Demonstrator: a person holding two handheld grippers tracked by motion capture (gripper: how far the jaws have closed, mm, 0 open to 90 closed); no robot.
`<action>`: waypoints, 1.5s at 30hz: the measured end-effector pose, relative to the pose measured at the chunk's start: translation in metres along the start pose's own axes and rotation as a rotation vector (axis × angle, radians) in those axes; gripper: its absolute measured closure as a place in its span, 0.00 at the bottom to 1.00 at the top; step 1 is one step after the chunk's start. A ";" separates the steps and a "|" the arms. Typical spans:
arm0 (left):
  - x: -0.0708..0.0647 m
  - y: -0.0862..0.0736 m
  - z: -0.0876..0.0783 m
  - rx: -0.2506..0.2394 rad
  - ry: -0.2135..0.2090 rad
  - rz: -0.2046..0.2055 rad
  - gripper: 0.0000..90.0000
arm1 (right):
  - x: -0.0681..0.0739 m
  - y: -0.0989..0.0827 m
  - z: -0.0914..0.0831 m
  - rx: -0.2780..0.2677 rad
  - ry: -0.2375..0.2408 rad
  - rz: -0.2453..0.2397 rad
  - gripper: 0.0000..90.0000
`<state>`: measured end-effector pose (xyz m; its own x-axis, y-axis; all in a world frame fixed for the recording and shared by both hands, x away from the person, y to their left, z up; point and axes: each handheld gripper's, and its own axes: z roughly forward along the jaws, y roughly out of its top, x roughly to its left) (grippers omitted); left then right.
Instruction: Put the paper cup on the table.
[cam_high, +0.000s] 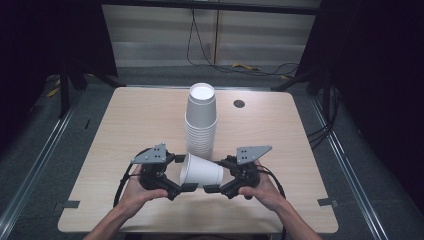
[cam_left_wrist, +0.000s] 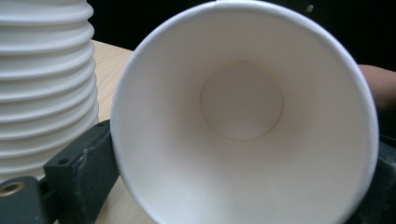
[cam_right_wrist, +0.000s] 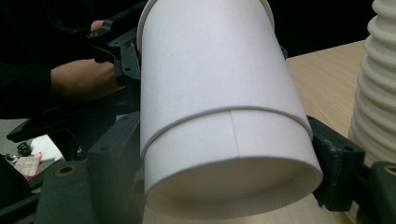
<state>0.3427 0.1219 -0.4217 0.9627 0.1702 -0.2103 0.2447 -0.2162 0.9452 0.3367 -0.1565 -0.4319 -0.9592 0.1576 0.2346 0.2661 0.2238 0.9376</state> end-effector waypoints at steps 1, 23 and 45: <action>-0.001 0.000 0.001 -0.003 0.003 -0.004 0.04 | 0.000 0.000 0.000 0.001 0.001 0.003 0.25; -0.003 0.001 0.003 0.041 -0.028 0.008 0.09 | 0.002 -0.002 0.008 0.070 0.027 -0.005 0.24; 0.000 0.005 -0.014 0.068 0.041 0.013 0.09 | -0.002 -0.004 0.004 0.180 -0.058 0.018 0.16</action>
<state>0.3422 0.1346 -0.4133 0.9607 0.2058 -0.1862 0.2406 -0.2829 0.9285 0.3375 -0.1543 -0.4369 -0.9485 0.2173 0.2305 0.3006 0.3879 0.8713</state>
